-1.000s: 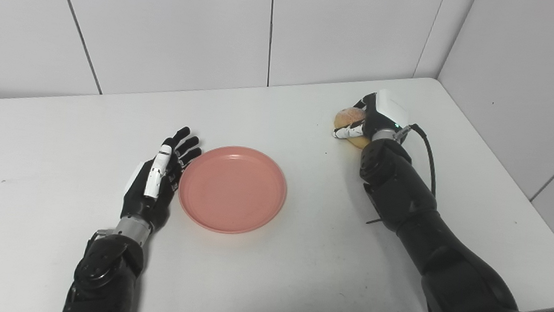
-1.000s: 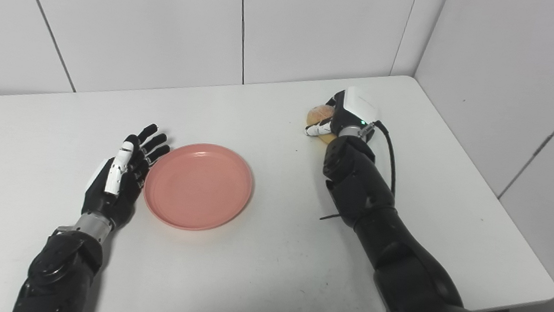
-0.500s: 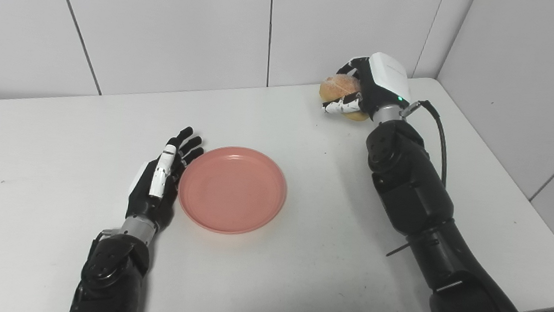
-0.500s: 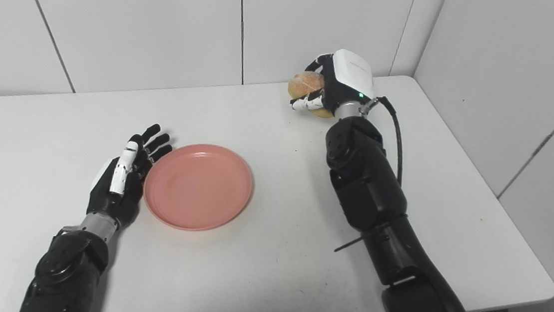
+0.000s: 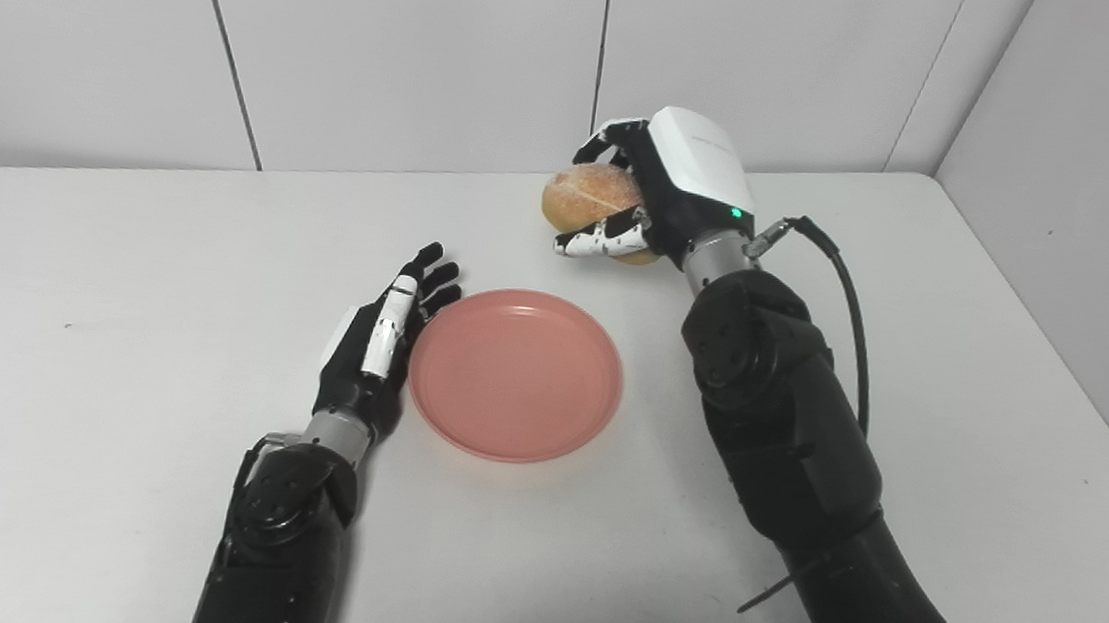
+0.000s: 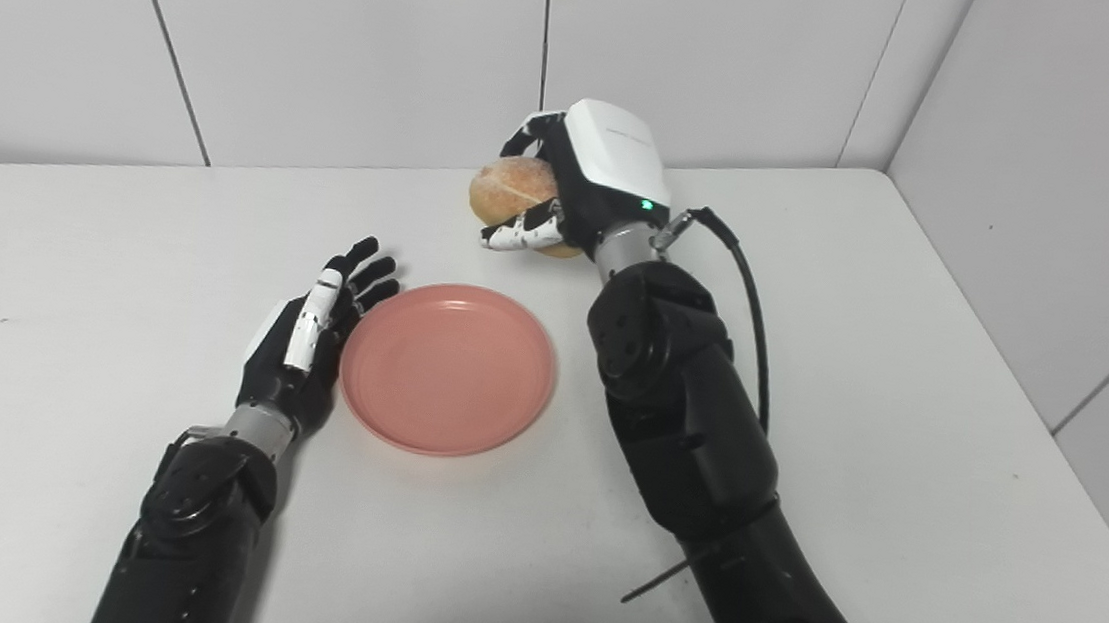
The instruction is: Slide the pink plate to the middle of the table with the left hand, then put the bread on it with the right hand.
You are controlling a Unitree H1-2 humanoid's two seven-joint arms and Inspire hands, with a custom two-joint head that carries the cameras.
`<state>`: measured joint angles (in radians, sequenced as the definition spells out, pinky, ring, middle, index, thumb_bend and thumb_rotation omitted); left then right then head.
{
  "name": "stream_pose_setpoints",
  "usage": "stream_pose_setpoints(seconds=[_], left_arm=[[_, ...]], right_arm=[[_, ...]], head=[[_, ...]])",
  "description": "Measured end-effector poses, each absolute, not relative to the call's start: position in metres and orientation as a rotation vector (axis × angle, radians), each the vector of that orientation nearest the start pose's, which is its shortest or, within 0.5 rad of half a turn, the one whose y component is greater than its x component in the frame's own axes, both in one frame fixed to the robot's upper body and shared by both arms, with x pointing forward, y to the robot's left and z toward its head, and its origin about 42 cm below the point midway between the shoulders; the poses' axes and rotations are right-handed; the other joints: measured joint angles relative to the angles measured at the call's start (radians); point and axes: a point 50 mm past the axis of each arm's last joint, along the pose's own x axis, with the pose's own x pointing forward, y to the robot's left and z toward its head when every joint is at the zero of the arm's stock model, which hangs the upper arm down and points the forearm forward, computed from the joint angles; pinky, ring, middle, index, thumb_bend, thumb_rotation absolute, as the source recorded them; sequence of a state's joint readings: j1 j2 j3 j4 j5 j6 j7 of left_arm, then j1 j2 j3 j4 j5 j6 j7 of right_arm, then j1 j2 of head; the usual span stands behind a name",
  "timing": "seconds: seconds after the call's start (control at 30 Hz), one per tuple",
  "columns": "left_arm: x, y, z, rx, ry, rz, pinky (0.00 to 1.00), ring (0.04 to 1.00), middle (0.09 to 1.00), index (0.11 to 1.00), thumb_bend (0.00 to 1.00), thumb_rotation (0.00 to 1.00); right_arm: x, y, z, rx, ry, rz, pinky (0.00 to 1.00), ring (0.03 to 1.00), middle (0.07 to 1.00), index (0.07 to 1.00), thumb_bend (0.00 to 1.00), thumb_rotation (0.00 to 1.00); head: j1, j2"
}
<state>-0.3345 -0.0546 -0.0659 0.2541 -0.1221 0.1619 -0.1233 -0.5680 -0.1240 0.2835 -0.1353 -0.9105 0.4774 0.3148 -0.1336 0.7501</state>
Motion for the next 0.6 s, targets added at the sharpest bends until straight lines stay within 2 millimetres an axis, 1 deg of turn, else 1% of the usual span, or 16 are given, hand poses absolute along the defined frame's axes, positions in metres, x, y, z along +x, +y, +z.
stream_pose_setpoints(seconds=[0.03,0.07,0.1,0.17,0.23,0.3,0.4,0.6], left_arm=[[0.382,0.132,0.124,-0.131,0.094,-0.3,0.91,0.912,0.917,0.912,0.36,1.0],[0.382,0.131,0.124,-0.129,0.093,-0.298,0.91,0.913,0.919,0.914,0.35,1.0],[0.382,0.13,0.124,-0.128,0.092,-0.296,0.92,0.917,0.922,0.916,0.35,1.0],[0.382,0.129,0.124,-0.128,0.088,-0.285,0.92,0.923,0.927,0.919,0.35,1.0],[0.382,0.126,0.123,-0.129,0.085,-0.273,0.92,0.925,0.928,0.92,0.35,1.0],[0.382,0.123,0.123,-0.132,0.085,-0.265,0.92,0.926,0.928,0.921,0.35,1.0],[0.382,0.12,0.124,-0.125,0.085,-0.255,0.92,0.923,0.925,0.918,0.35,1.0],[0.383,0.118,0.122,-0.109,0.077,-0.235,0.91,0.913,0.919,0.911,0.34,1.0]], right_arm=[[0.402,-0.133,0.283,-1.043,-0.22,0.128,0.31,0.4,0.441,0.539,0.52,0.0],[0.401,-0.13,0.281,-1.044,-0.22,0.14,0.31,0.402,0.442,0.539,0.52,0.0],[0.4,-0.129,0.28,-1.046,-0.22,0.145,0.31,0.403,0.443,0.541,0.52,0.0],[0.399,-0.128,0.279,-1.056,-0.223,0.152,0.31,0.398,0.44,0.542,0.52,0.0],[0.397,-0.125,0.277,-1.067,-0.228,0.161,0.3,0.393,0.438,0.543,0.52,0.0],[0.395,-0.122,0.274,-1.075,-0.231,0.175,0.29,0.386,0.435,0.544,0.52,0.0],[0.389,-0.119,0.265,-1.077,-0.229,0.207,0.29,0.379,0.433,0.544,0.52,0.0],[0.378,-0.121,0.244,-1.089,-0.198,0.251,0.27,0.361,0.423,0.545,0.51,0.0]], head=[[0.015,0.005],[0.015,0.005],[0.032,0.009],[0.032,0.009],[0.063,0.014],[0.075,0.014],[0.094,0.02],[0.1,0.028]])
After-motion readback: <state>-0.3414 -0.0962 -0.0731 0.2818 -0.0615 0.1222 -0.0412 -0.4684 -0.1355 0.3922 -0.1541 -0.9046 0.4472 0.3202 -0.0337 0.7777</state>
